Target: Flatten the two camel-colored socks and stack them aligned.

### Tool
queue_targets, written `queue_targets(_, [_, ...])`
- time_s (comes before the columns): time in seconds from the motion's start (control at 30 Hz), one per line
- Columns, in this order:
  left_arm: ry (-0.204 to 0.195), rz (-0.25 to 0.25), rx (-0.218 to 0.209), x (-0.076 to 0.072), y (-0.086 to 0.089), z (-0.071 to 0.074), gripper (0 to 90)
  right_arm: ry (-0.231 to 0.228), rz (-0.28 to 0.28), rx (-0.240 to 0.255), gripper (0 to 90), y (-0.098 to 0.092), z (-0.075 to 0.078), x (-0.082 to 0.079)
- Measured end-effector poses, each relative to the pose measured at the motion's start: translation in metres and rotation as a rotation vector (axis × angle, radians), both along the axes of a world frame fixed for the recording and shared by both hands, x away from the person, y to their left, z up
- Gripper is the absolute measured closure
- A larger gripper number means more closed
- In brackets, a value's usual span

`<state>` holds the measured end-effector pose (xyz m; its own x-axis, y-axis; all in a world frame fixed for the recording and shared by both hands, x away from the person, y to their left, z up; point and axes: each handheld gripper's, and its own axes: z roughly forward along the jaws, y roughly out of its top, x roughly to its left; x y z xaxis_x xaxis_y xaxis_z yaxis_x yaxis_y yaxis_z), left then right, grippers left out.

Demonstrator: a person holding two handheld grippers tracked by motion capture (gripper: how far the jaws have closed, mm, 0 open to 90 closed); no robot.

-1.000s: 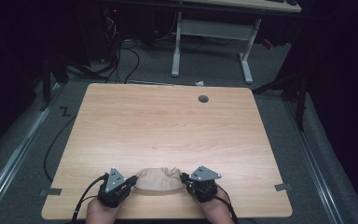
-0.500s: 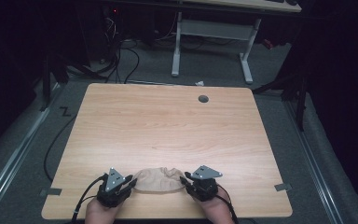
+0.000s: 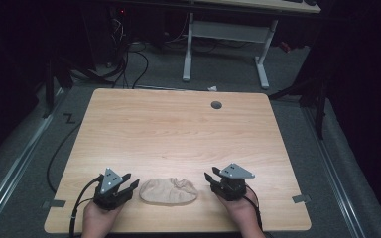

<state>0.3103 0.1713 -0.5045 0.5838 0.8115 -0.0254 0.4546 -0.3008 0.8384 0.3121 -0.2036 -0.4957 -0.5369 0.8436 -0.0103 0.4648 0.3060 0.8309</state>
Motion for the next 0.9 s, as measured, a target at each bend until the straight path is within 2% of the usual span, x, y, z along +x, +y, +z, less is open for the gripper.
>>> queue_targets(0.07, [-0.01, 0.016, 0.003, 0.007, 0.006, 0.002, 58.9, -0.003, -0.014, 0.0, 61.2, -0.004, 0.001, 0.003])
queue_targets(0.17, [0.013, 0.036, 0.023, 0.025, 0.018, 0.002, 56.6, -0.004, -0.031, -0.008, 58.7, -0.009, -0.001, 0.008])
queue_targets(0.27, [0.005, 0.099, 0.057, 0.041, 0.032, -0.003, 54.9, -0.008, -0.052, -0.026, 54.0, -0.013, -0.005, 0.015])
queue_targets(0.3, [0.004, 0.118, 0.07, 0.043, 0.034, -0.006, 53.3, -0.001, -0.069, -0.017, 51.6, -0.016, -0.008, 0.02])
queue_targets(0.37, [0.023, 0.137, 0.075, 0.044, 0.04, -0.015, 51.7, 0.006, -0.09, -0.019, 49.4, -0.02, -0.014, 0.023])
queue_targets(0.43, [0.059, 0.128, 0.071, 0.04, 0.045, -0.021, 52.0, 0.02, -0.132, 0.006, 48.2, -0.027, -0.023, 0.023])
queue_targets(0.47, [0.062, 0.129, 0.075, 0.039, 0.047, -0.022, 51.9, 0.016, -0.151, 0.015, 48.2, -0.03, -0.025, 0.021])
queue_targets(0.57, [0.07, 0.144, 0.033, 0.039, 0.054, -0.021, 51.8, -0.014, -0.177, 0.002, 48.7, -0.038, -0.023, 0.015])
queue_targets(0.6, [0.073, 0.146, 0.032, 0.04, 0.055, -0.022, 51.8, -0.01, -0.188, 0.007, 48.8, -0.04, -0.023, 0.014])
queue_targets(0.67, [0.071, 0.144, 0.049, 0.041, 0.053, -0.023, 51.8, -0.01, -0.191, 0.02, 48.9, -0.042, -0.025, 0.014])
queue_targets(0.73, [0.068, 0.132, 0.072, 0.041, 0.052, -0.024, 51.6, -0.006, -0.179, -0.001, 48.8, -0.041, -0.026, 0.013])
queue_targets(0.9, [0.076, 0.125, 0.07, 0.038, 0.052, -0.025, 51.8, -0.01, -0.169, -0.003, 48.7, -0.04, -0.027, 0.013])
